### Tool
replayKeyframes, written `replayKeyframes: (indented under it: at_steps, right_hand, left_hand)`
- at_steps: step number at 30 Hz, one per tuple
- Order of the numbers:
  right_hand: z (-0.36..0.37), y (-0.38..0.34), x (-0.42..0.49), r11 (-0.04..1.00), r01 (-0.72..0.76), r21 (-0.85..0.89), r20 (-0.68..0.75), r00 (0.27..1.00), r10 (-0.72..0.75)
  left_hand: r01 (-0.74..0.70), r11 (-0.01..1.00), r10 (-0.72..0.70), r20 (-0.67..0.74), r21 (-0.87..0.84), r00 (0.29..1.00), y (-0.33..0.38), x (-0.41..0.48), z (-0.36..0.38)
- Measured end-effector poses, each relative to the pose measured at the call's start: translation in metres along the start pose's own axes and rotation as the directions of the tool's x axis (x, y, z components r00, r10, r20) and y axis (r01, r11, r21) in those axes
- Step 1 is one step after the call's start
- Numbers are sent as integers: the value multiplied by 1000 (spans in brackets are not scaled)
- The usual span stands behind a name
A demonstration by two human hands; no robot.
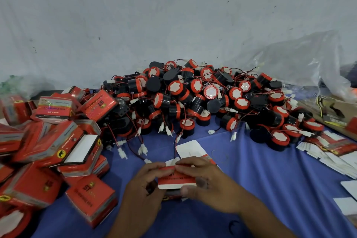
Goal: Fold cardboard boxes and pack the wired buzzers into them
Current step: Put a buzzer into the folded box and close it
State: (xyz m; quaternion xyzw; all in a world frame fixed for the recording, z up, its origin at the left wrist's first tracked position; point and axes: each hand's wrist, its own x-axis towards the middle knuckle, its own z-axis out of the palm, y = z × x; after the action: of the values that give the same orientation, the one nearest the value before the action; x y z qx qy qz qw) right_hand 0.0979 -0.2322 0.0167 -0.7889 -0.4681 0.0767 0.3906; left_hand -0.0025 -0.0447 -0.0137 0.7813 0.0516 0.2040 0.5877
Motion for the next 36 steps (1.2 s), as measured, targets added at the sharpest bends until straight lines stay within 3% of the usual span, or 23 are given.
replayKeyframes:
  at_steps: [9,16,25,36]
  right_hand:
    - [3,9,2,995,42,88,-78,996,-35]
    - [1,12,7,995,37,93,-104,994,-27]
    - [-14,0,16,940,138,-313,87,989,-116]
    - [6,6,4,898,160,-410,99,986,-131]
  left_hand:
    - [-17,1000,17,116,-2,993,2,0,-7]
    - [-47,991,33,115,123,993,5,-1,-8]
    - [-169,949,115,205,267,972,4,13,-18]
    - [-321,886,265,201,334,943,-4,8,-19]
